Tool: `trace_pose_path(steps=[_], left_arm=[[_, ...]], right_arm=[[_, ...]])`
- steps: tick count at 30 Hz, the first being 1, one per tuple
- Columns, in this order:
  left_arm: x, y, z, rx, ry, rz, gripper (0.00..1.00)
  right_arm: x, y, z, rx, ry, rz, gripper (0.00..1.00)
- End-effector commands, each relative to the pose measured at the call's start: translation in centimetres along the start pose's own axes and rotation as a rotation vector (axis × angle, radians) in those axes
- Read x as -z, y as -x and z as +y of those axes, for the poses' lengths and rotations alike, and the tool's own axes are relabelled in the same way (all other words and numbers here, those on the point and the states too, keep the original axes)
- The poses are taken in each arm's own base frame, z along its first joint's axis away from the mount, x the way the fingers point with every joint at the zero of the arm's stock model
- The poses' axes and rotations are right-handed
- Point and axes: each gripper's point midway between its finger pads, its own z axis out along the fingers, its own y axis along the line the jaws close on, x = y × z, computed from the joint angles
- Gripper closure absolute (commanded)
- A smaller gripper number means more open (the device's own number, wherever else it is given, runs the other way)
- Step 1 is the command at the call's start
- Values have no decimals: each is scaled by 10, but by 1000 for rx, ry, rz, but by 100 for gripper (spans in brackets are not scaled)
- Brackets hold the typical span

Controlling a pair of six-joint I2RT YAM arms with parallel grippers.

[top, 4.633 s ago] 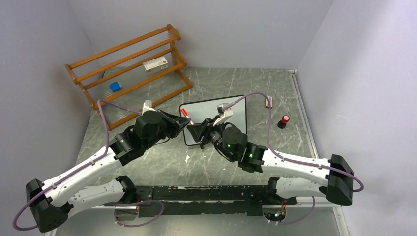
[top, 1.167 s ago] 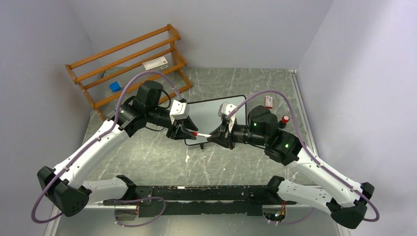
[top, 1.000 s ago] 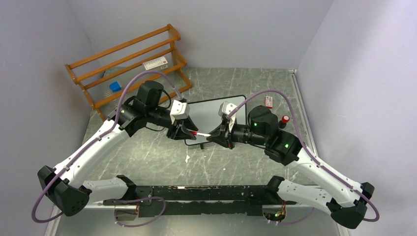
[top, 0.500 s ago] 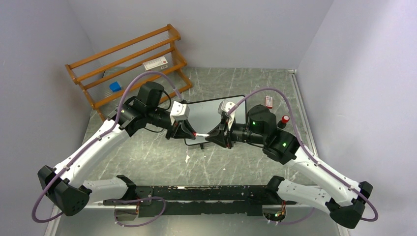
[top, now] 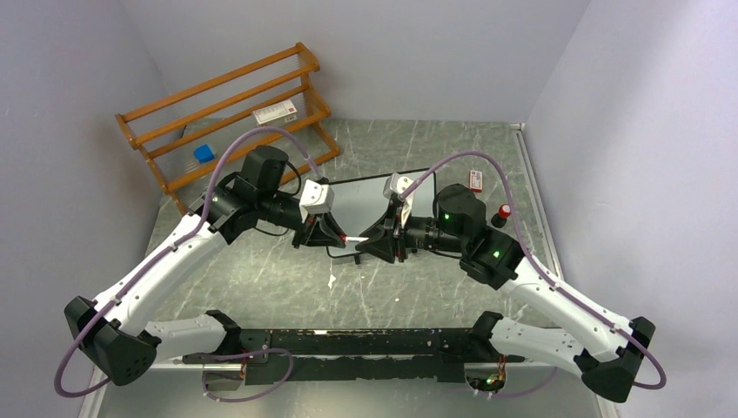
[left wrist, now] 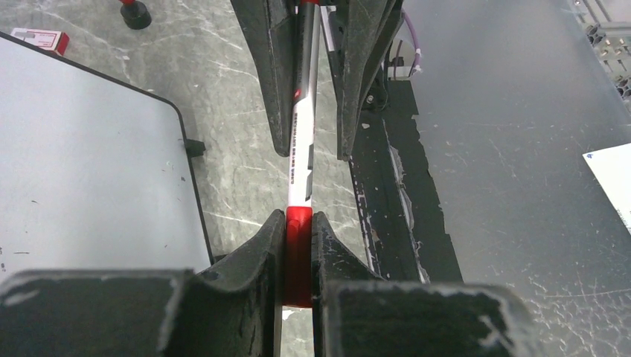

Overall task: Write a sentence on the whiteboard
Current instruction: Open the pen cap.

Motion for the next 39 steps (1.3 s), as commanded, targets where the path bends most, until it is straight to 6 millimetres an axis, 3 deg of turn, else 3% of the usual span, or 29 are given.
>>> trace_pose_path(steps=[1, 9, 15, 31, 39], left_arm=[[0, 6, 7, -42, 21, -33, 95], [0, 6, 5, -34, 13, -42, 95], [-1, 5, 2, -20, 10, -68, 95], [36, -12, 26, 11, 107, -80, 95], [50, -38, 58, 114, 382, -54, 95]], right_arm=[[1, 14, 17, 0, 89, -64, 69], [2, 16, 15, -10, 86, -77, 83], [4, 19, 15, -19, 97, -108, 100], [27, 15, 13, 56, 75, -76, 100], [41, 13, -13, 102, -108, -44, 100]])
